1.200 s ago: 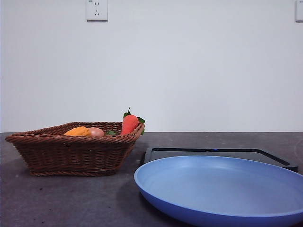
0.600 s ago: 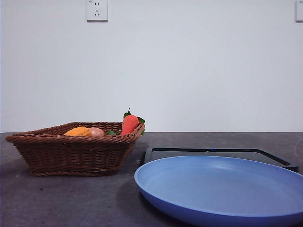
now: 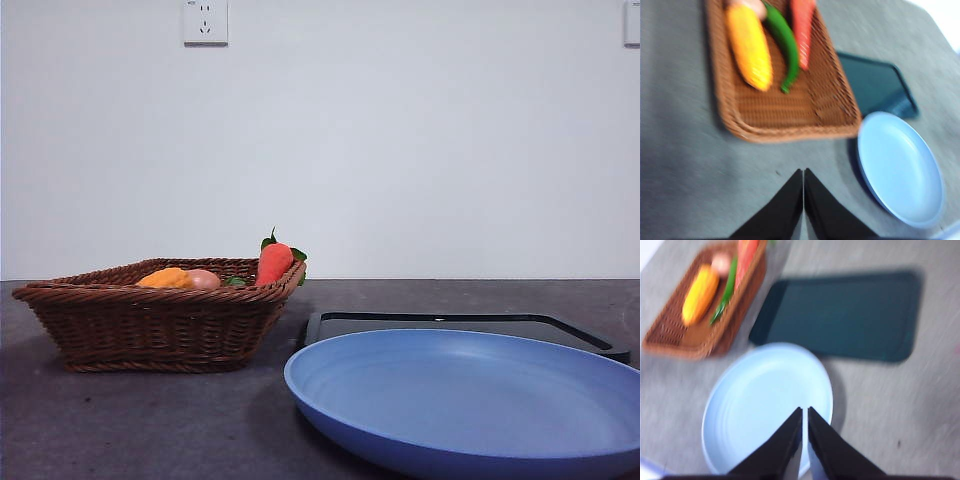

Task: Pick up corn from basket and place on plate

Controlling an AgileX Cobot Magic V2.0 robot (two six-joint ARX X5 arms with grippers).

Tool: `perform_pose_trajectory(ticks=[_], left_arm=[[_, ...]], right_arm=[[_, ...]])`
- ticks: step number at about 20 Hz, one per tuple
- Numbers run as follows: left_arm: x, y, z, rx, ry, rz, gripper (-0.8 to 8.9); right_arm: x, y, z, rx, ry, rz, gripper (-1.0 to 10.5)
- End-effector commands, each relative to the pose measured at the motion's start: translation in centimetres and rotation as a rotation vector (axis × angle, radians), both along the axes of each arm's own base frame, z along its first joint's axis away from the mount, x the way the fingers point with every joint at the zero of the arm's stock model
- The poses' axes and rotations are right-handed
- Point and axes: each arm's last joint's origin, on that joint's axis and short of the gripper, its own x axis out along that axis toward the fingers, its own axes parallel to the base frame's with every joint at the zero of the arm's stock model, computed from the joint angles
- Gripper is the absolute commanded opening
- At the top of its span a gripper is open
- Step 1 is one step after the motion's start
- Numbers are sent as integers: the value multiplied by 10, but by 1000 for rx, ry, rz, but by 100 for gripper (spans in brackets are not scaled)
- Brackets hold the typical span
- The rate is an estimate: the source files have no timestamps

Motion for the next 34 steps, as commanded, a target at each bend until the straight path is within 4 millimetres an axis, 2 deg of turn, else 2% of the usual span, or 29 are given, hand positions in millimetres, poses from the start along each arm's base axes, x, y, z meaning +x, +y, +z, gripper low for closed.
perform_pose_trajectory(ticks=[1, 3, 6, 8, 14, 19, 25, 34], left_arm=[[2, -1, 3, 11, -13, -26, 8], [2, -1, 3, 5, -8, -22, 50], [2, -1, 3, -8, 1, -12, 285], [2, -1, 3, -8, 2, -12, 354], [3, -1, 3, -8, 9, -16, 352], [3, -1, 3, -11, 11, -14, 352], [3, -1, 3, -11, 11, -15, 352], [3, -1, 3, -12, 13, -15, 352]], right_arm=[[7, 1, 5, -15, 1, 36, 4], [11, 2, 4, 1, 35, 24, 12], [16, 2, 1, 9, 75, 4, 208], [19, 2, -1, 14, 98, 4, 280], [38, 3, -11, 32, 189, 4, 280], [68, 14, -24, 30, 286, 49, 279], [103, 31, -61, -58, 410, 109, 264], [122, 50, -96, -127, 497, 157, 213]])
